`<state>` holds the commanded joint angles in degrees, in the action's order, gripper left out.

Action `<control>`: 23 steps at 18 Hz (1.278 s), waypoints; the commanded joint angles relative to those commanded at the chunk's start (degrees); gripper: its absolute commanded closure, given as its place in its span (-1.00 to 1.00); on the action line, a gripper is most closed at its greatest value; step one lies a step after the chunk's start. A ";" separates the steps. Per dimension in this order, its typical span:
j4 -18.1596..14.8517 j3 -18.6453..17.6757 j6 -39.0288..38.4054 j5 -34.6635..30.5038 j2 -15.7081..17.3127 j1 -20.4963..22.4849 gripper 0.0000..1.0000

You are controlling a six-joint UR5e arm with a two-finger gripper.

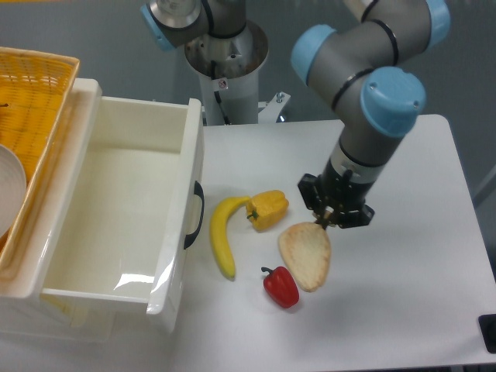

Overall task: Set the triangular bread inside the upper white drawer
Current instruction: 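Carry the held bread slice over the open white drawer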

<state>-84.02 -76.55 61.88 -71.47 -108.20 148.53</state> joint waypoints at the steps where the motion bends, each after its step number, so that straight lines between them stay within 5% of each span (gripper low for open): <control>1: -0.35 0.00 -0.61 1.15 0.53 0.09 1.00; 7: -0.79 -0.44 -4.92 2.56 2.29 -1.14 1.00; 15: -1.06 -1.76 -10.37 7.22 9.05 -2.98 1.00; 23: -1.24 -2.37 -15.21 7.40 12.22 -11.06 1.00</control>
<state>-85.25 -78.92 46.67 -64.07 -95.98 137.47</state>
